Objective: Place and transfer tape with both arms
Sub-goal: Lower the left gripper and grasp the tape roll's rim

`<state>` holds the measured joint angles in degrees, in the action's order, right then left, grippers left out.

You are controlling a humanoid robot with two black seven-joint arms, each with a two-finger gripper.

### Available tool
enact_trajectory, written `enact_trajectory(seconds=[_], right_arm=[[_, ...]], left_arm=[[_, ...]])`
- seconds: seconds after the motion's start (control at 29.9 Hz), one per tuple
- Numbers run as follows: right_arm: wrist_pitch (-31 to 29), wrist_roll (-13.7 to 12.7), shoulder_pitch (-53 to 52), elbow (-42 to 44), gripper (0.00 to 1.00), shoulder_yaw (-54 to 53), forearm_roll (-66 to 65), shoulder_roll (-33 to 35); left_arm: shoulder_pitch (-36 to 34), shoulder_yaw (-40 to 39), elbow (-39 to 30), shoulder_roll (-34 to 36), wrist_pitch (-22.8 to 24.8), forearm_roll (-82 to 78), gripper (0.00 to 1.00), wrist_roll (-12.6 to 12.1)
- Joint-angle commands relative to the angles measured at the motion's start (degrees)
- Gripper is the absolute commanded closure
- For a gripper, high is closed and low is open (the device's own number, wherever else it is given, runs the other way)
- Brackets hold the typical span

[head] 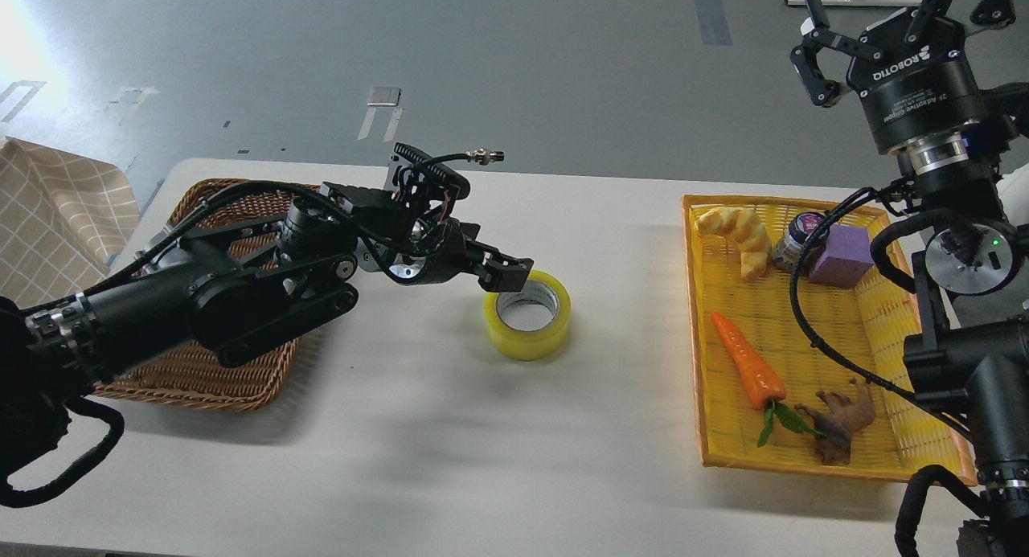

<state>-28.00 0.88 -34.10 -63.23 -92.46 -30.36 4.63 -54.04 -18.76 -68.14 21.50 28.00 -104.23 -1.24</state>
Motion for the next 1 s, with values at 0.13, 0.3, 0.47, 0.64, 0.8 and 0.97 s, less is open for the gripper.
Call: enact_trajectory(seconds=[0.13,0.3,0.47,0.64,0.8,0.97], right_arm=[[0.0,0.0,0.0,0.0,0.00,0.0,-0.1,0.0],[0.0,0.0,0.1,0.1,0.00,0.0,-0.1,0.0],[0.0,0.0,0.1,0.1,0.00,0.0,-0.1,0.0],[0.0,0.0,0.1,0.1,0.00,0.0,-0.1,-0.1],[0.0,0.0,0.2,0.1,0.00,0.0,-0.1,0.0],[0.0,0.0,0.5,0.0,0.00,0.0,-0.1,0.0]], left_arm=[[0.3,0.1,2.9,-2.6,0.0,0.2,0.02,0.0],[0.5,0.3,5.1,-4.5,0.0,0.2,0.03,-0.1],[0.2,0.0,5.7,-5.2,0.0,0.3,0.03,-0.2],[0.8,0.3,6.9,-6.1,0.0,0.3,0.04,-0.2],[1.1,0.3,10.7,-6.8,0.0,0.4,0.07,-0.1],[1.3,0.5,11.6,-8.1,0.0,0.3,0.07,-0.1]])
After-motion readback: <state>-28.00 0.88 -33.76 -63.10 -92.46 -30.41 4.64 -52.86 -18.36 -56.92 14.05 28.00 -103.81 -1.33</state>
